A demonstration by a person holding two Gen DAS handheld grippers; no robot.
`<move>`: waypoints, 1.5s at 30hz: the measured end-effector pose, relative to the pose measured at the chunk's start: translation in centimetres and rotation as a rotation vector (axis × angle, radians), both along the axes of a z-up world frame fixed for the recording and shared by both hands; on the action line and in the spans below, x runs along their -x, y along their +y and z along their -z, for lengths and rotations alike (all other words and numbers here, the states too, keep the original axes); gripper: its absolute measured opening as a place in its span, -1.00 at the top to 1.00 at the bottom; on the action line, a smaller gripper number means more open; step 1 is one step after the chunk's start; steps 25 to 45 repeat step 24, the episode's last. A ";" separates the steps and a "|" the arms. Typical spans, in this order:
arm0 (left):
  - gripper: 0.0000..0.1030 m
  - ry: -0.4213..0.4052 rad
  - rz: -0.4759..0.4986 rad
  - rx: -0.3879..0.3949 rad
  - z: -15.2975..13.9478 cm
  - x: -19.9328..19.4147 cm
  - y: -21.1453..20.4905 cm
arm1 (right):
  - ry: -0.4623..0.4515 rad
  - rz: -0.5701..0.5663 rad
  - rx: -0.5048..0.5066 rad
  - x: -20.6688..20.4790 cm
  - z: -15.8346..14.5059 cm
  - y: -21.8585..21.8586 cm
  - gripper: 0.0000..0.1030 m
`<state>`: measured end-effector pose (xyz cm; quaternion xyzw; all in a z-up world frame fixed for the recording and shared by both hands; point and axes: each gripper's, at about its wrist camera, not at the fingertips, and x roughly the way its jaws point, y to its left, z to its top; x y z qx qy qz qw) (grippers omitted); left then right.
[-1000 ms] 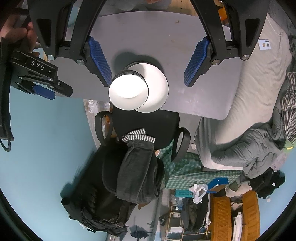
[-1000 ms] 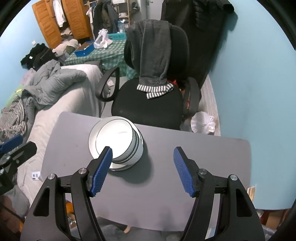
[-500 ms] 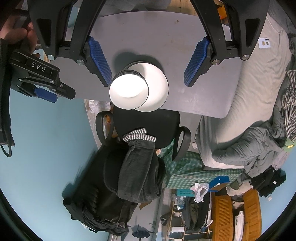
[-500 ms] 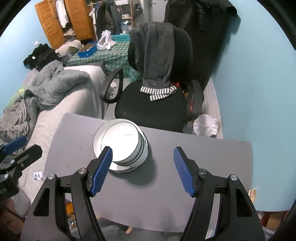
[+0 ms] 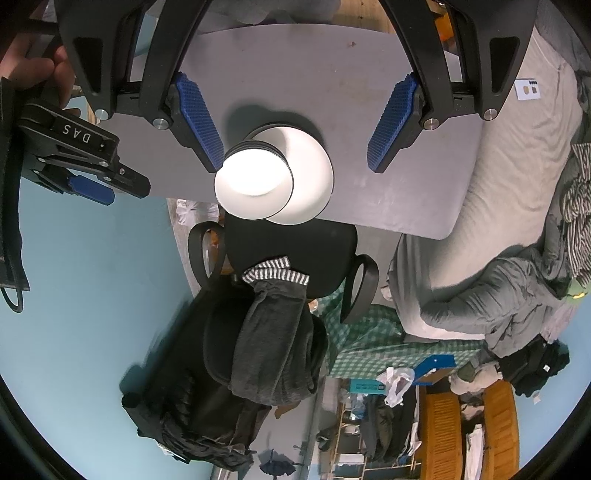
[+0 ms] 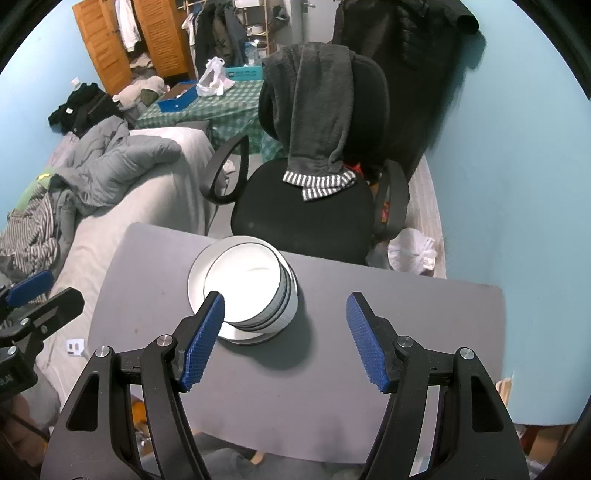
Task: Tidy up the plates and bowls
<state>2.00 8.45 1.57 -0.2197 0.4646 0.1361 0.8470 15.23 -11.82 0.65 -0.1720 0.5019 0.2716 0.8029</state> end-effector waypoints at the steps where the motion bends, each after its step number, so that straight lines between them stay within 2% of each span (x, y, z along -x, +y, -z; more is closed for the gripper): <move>1: -0.58 0.000 -0.001 0.002 0.0 0.0 0.0 | 0.000 -0.003 0.001 0.1 0.0 0.1 -0.31; 45: -0.58 0.000 -0.028 0.005 -0.1 0.2 -0.7 | 0.005 -0.022 0.004 0.5 0.0 0.1 -0.31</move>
